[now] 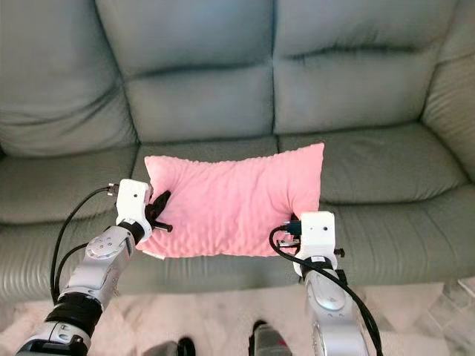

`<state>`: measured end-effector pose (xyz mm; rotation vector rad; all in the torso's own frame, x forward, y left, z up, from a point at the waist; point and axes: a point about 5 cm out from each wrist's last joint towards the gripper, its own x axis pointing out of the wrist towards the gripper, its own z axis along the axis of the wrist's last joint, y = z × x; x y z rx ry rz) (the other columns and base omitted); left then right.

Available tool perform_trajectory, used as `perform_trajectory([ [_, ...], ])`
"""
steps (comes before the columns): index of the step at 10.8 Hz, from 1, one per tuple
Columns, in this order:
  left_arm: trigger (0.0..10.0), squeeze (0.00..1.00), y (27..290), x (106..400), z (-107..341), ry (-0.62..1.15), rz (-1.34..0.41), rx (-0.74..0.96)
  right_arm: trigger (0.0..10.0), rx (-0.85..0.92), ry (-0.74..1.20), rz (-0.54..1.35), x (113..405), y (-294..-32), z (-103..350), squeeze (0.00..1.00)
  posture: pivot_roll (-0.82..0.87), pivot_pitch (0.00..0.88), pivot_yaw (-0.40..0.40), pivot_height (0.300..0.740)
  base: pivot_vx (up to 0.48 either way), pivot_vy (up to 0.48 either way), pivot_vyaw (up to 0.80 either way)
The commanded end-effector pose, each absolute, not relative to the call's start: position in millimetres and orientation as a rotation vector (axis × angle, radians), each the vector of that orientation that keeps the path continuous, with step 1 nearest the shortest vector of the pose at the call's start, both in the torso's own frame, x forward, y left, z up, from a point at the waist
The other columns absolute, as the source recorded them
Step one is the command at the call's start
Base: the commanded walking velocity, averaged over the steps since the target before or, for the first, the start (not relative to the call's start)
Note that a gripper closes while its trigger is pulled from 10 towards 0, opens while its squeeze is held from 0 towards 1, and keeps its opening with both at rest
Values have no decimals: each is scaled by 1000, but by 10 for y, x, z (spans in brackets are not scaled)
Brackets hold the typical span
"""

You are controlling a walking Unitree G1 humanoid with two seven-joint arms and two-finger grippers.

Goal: Move the pillow to the sofa

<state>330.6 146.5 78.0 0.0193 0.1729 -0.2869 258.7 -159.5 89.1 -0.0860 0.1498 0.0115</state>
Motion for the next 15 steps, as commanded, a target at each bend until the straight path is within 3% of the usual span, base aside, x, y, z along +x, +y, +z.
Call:
perform_trajectory([
  [1,10000,0,1527,3282,743,177,-264,11,10000,-81,142,34,2567,-1553,919,0,-213,292,90,740,0,0,0],
  [7,10000,0,1569,3331,769,153,-254,-39,10000,-93,105,61,2697,-1525,1006,0,-231,226,67,740,0,0,0],
  [15,10000,0,1585,3470,825,144,-232,-61,10000,-77,88,78,2803,-1532,1057,0,-266,139,63,740,359,0,0],
])
